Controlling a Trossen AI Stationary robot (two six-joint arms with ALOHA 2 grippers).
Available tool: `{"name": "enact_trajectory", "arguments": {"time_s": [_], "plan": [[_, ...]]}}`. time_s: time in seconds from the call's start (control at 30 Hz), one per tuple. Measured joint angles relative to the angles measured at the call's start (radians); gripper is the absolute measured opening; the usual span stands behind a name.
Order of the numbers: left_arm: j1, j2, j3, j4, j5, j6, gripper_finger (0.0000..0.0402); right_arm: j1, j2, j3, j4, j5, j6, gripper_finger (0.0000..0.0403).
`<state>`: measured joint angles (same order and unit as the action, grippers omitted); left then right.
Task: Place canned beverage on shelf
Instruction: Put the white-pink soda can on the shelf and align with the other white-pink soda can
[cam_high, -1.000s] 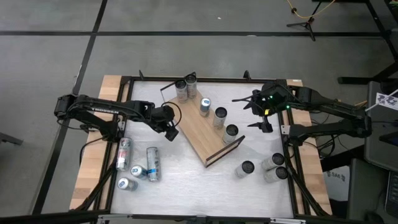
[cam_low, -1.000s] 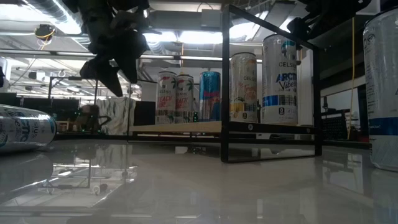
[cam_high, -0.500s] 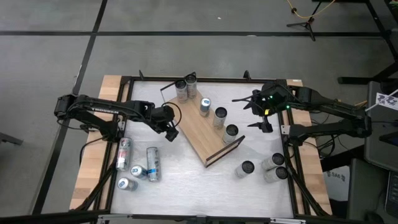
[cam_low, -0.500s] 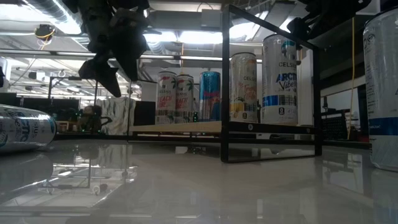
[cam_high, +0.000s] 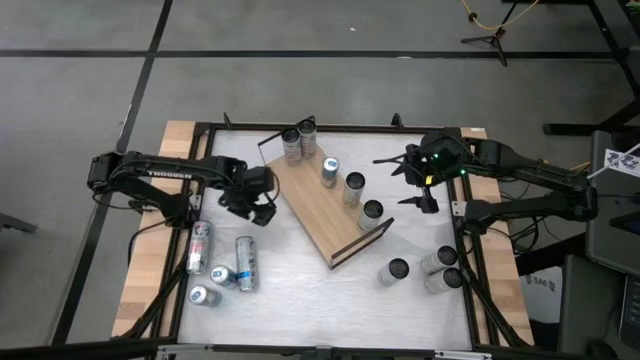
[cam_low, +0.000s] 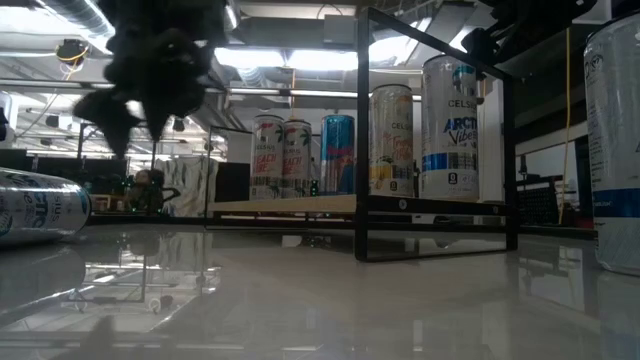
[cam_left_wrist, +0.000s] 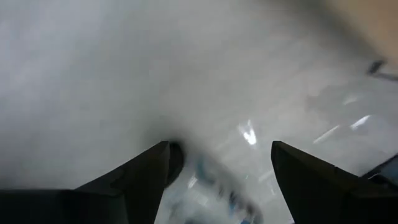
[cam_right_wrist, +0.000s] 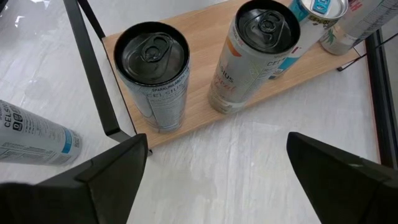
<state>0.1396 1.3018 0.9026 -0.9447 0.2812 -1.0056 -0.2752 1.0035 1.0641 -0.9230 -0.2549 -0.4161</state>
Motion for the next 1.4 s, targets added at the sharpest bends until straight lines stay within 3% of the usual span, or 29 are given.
{"name": "enact_trajectory", "arguments": {"time_s": [0.4, 0.63, 0.83, 1.4], "plan": [[0.0, 0.0, 0.0, -0.284, 0.089, -0.123, 0.0274, 0.0, 0.0, 0.0, 0.0, 0.0, 0.0, 0.0379], [-0.032, 0.0, 0.0, -0.463, 0.079, -0.204, 0.0274, 0.0, 0.0, 0.0, 0.0, 0.0, 0.0, 0.0379], [-0.12, 0.0, 0.0, -0.511, 0.028, -0.294, 0.0274, 0.0, 0.0, 0.0, 0.0, 0.0, 0.0, 0.0379], [-0.427, -0.001, 0.0, -0.514, 0.014, -0.604, 0.0274, 0.0, 0.0, 0.0, 0.0, 0.0, 0.0, 0.0379]]}}
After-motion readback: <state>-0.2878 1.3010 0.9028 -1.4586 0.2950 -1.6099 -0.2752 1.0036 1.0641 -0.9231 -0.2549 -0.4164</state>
